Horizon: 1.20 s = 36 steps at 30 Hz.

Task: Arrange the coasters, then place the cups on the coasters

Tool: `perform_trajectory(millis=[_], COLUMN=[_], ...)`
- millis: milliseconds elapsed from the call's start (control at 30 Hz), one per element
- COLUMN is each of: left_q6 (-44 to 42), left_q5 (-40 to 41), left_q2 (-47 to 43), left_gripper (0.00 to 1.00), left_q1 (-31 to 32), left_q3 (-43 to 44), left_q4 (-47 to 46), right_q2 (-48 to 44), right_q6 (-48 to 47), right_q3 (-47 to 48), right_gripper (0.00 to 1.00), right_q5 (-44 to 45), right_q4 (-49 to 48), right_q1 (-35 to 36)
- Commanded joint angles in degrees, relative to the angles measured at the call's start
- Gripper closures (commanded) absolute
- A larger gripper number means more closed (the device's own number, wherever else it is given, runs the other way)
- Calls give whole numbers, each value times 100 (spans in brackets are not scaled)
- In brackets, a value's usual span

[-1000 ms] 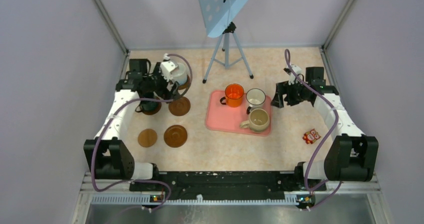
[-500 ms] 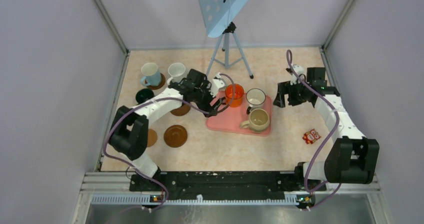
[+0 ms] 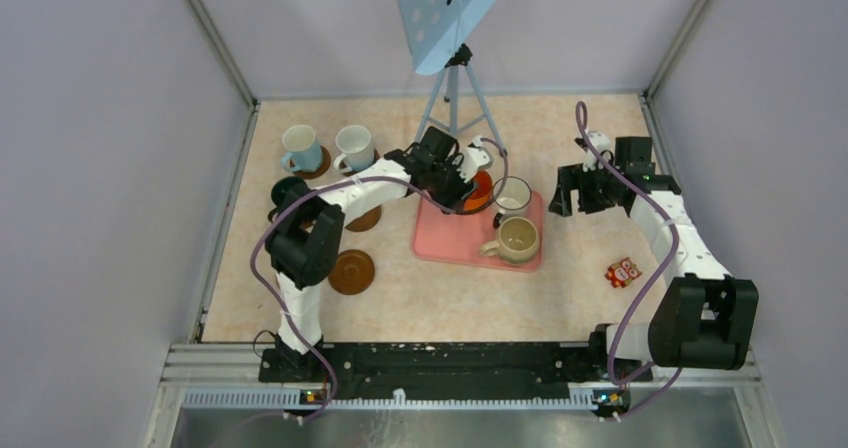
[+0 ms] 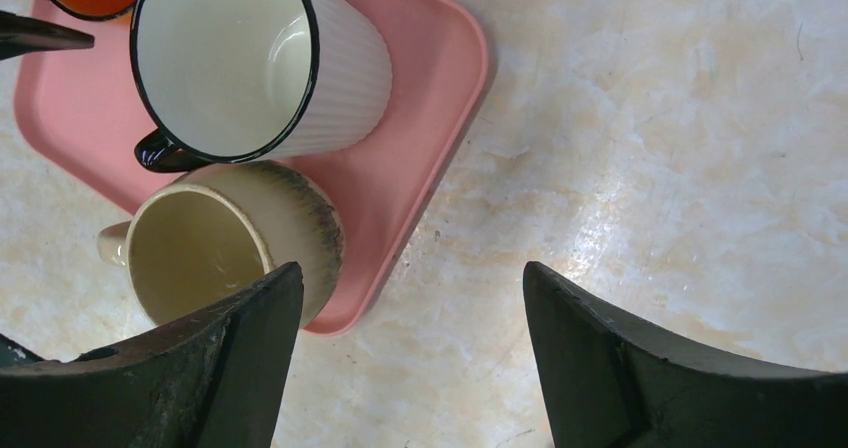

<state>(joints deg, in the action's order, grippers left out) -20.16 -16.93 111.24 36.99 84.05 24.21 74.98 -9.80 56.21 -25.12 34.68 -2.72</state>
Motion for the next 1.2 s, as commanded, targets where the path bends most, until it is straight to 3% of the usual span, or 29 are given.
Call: perform_trajectory(millis=[0,367,533,600,867,1167], left_q6=[101,124,209,256,396,510], left_q5=[50,279,224,73,-326,-457], left_q2=[269,758,691,589,-754,-2140], left_gripper=[47,70,94,99,100,100], left_q1=[37,37,36,33,-141,-701], left_q3=[488,935,967,920,-454,-1571], left_q4=[68,563,557,579,-325,-575], right_q2=[-218,-187,-194,-203,-246,-197], right_q6=[49,0,-60,-74,-151,-203], right_q3=[27,46,49,32,28,12], right_gripper=[21,21,21,21,21,21], right_q5=[3,-26,-20,-19,-10,-70], right_q4=[-144,-160,-122,-117,-88,-75], right_q1=[-61,-63,-71,-71,-71,-71])
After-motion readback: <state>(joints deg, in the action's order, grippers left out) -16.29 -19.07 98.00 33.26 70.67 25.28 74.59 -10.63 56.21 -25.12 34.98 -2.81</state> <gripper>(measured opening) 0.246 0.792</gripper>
